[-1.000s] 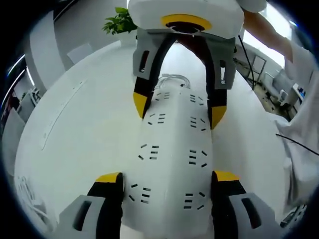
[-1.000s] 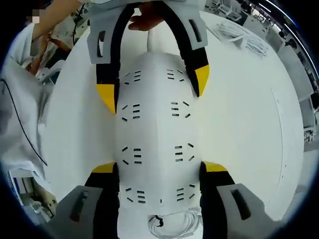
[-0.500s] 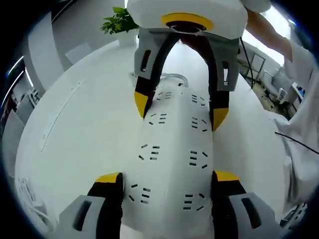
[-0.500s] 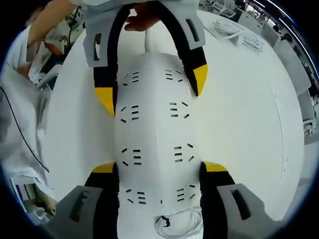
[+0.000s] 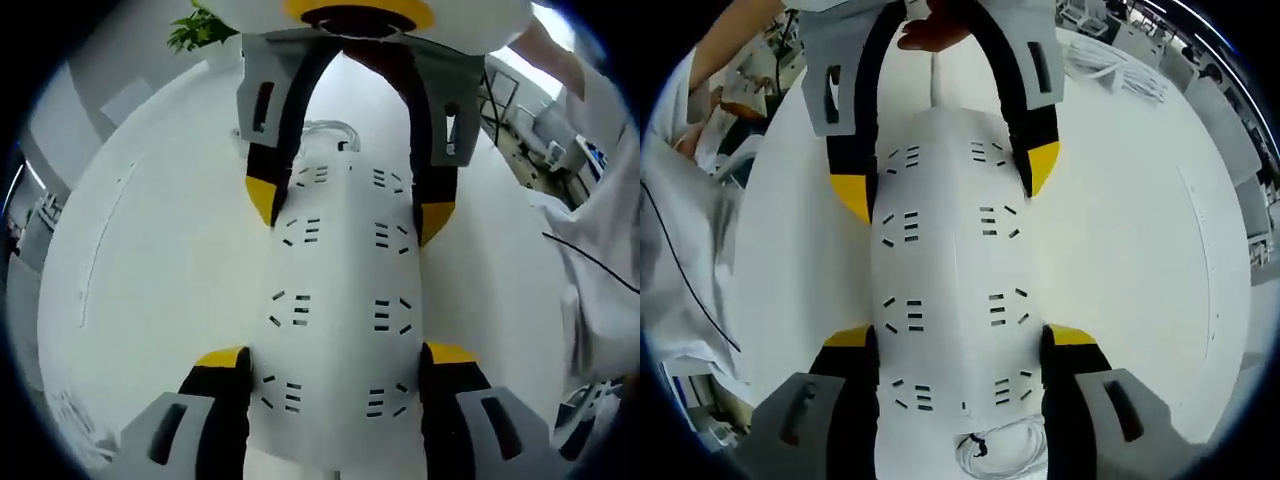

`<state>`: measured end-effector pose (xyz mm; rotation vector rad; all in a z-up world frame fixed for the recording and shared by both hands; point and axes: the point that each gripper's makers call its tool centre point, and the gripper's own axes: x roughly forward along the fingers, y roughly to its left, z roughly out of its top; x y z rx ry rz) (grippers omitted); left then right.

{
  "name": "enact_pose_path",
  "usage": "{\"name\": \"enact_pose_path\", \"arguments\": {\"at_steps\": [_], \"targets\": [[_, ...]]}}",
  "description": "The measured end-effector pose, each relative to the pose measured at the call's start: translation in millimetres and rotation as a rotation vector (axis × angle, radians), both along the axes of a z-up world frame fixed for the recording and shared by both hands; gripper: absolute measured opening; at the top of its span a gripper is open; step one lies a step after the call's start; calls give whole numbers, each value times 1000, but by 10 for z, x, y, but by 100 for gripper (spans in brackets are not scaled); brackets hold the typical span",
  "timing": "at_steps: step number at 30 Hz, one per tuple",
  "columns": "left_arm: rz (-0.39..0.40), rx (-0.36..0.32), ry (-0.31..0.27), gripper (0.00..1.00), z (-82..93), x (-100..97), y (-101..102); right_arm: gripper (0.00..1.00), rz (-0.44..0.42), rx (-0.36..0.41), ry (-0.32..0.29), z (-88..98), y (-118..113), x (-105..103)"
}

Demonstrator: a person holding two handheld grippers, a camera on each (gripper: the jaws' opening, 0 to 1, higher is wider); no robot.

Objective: Straighten the power strip on the desk, plug the charger into it

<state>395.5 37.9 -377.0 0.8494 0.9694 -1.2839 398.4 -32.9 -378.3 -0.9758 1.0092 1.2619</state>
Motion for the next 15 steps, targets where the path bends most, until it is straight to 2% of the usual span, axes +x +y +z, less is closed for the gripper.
{"name": "enact_pose_path", "arguments": {"at_steps": [7,15], "targets": [[-52,56,1,68,-8,-7,-5,65,0,3,4,-8,-4,-5],[-62,56,0,68,-15,-15,0,65,2,29,1,-10,-11,-7]]}}
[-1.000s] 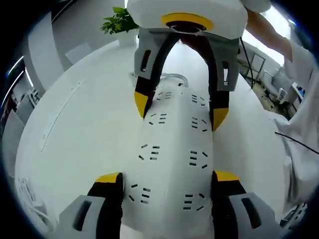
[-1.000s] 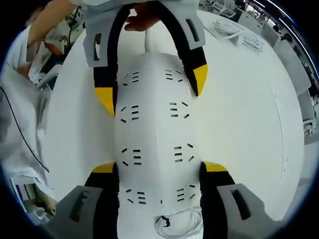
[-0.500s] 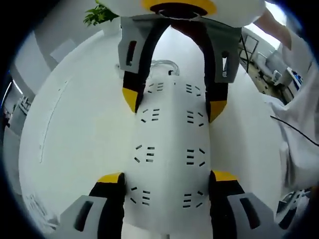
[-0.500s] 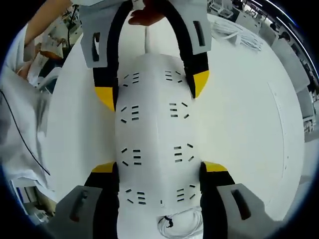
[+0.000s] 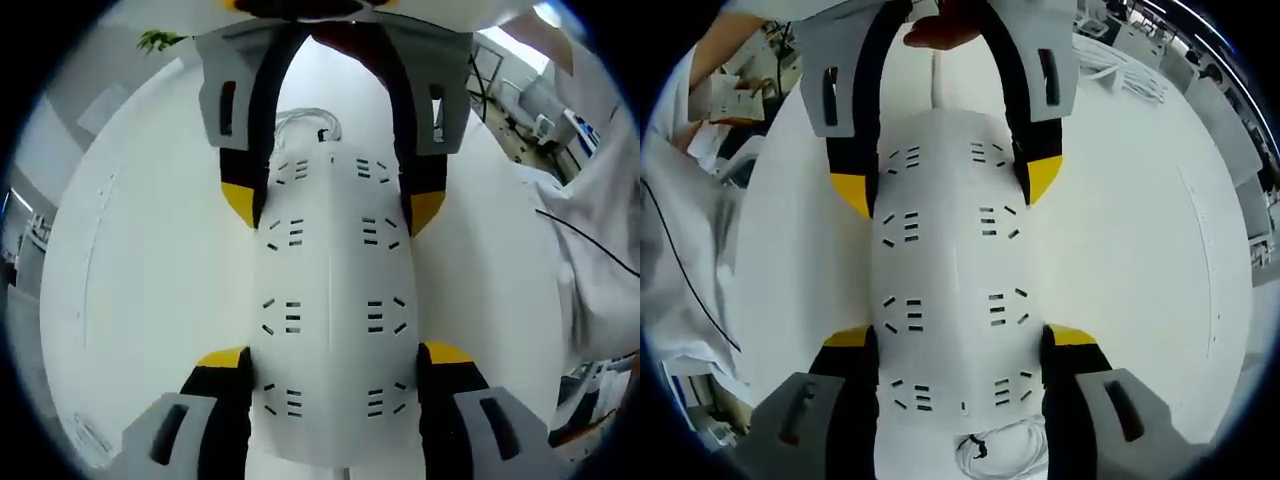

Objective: Straighten the power strip on the desk, plug the charger into it

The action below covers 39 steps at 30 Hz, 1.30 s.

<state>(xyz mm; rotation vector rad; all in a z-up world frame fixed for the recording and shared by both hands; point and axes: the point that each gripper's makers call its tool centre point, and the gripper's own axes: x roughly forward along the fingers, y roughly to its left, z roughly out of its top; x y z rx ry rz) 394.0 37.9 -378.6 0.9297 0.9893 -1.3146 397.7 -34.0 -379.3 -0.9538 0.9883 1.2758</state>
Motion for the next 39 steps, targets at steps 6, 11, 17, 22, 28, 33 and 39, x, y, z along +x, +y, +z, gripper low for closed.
{"name": "enact_pose_path", "arguments": {"at_steps": [6,11,17,22,28,33,39], "targets": [[-1,10,1,68,-6,-5,4,66,4,120,-1,14,47,-1],[2,11,1,68,-8,-12,13,67,-83,313,-66,187,33,68],[10,14,1,68,-14,-18,23,68,-196,587,-206,590,-307,196],[7,25,2,68,-21,-22,23,70,-401,699,-344,689,-704,592],[7,20,1,68,-39,-38,22,54,-508,816,-443,734,-821,949],[8,21,2,68,-49,-39,17,44,-512,756,-463,509,-847,1110],[9,27,2,68,-43,-31,16,43,-543,751,-403,324,-854,1122]]}}
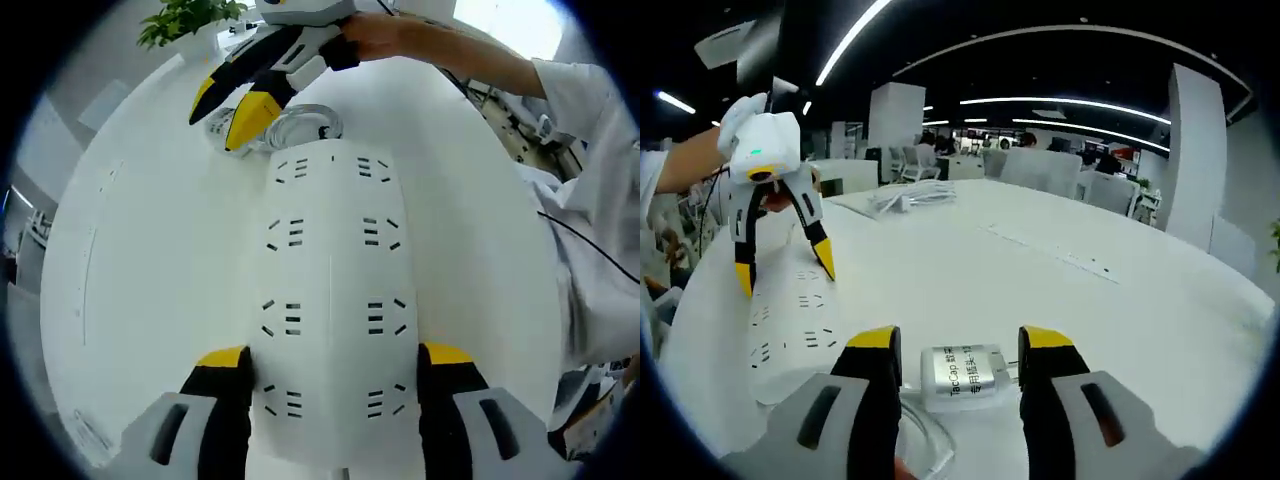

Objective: Straighten the power strip on the desk, plug the charger into it

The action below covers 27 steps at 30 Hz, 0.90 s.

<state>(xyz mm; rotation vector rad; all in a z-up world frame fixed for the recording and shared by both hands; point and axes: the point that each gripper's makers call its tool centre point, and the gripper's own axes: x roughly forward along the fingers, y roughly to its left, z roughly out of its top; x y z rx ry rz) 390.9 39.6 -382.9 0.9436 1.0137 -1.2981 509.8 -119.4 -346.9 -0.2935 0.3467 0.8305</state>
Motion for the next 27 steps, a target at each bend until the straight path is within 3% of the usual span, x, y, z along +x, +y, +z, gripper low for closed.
{"name": "enact_pose_path", "arguments": {"at_steps": [2,6,12,19,27], "targets": [[-1,2,0,68,2,4,-1,42,-7,-51,-12,-43,-33,8],[-4,7,1,68,14,17,-6,37,5,-33,-23,-21,-29,16],[-4,-5,1,68,24,27,-13,36,21,-11,-17,-7,-65,-5],[-4,-17,1,68,31,29,-27,36,115,1,8,0,-86,-268],[-4,-16,1,68,28,29,-28,36,233,-41,40,-17,-183,-637]]}}
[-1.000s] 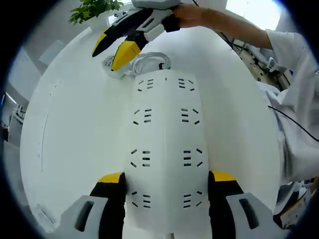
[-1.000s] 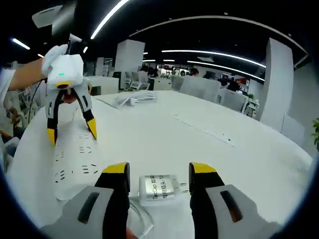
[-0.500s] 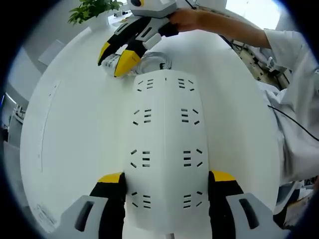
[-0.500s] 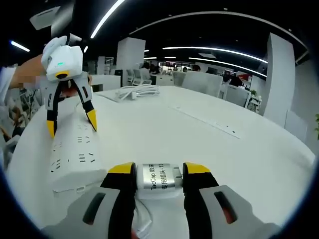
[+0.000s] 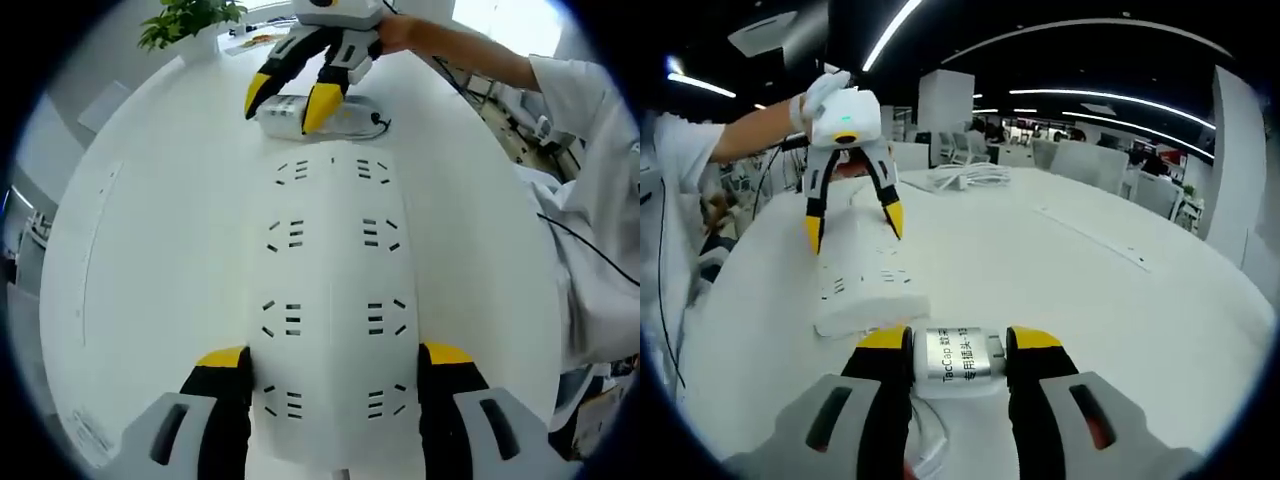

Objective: Straighten the power strip on the desk, plug the charger into it

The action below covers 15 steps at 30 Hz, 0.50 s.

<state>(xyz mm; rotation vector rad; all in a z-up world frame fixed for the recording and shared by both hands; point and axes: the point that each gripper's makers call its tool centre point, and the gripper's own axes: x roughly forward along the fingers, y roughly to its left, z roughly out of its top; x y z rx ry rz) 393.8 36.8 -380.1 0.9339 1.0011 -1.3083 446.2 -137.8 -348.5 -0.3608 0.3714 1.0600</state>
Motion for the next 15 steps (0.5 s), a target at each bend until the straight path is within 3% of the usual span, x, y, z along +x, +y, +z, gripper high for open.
{"name": "enact_pose_path", "arguments": {"at_steps": [3,8,15], "targets": [[0,2,0,68,1,-3,4,36,80,-31,13,-10,-42,-182],[1,3,0,68,5,-3,8,36,142,-43,27,-17,-110,-311],[1,10,0,68,16,-4,14,37,106,-52,27,-12,-98,-327]]}}
